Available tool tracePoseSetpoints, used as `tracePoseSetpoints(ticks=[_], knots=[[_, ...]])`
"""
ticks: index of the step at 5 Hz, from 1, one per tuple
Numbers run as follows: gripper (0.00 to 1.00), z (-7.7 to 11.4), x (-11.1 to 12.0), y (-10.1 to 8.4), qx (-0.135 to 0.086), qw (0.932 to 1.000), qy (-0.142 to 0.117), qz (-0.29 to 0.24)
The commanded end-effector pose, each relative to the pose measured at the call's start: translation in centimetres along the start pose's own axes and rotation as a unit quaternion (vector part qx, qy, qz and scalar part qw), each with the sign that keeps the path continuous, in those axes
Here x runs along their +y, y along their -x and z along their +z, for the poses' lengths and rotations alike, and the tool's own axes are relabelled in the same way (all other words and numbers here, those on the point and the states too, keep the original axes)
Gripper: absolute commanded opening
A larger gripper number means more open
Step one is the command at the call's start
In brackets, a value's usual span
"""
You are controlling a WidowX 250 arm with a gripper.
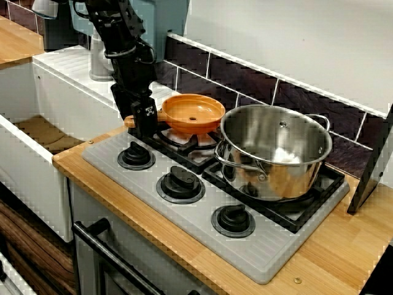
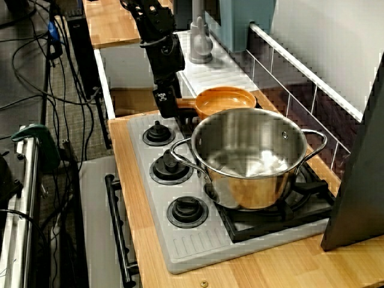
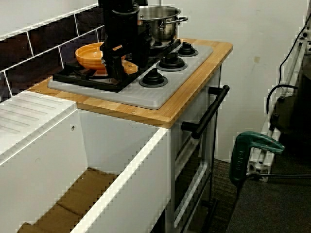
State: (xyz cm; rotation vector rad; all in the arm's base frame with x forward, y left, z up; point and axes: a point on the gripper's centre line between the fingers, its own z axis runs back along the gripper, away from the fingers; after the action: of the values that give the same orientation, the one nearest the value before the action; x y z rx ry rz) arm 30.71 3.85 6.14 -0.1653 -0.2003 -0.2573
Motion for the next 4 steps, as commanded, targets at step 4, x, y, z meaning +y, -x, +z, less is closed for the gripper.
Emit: tracePoseSetpoints(ticks=[4], knots=[[0.0, 2.9, -1.0, -0.4, -0.008, 0.9992, 0.012, -0.038]])
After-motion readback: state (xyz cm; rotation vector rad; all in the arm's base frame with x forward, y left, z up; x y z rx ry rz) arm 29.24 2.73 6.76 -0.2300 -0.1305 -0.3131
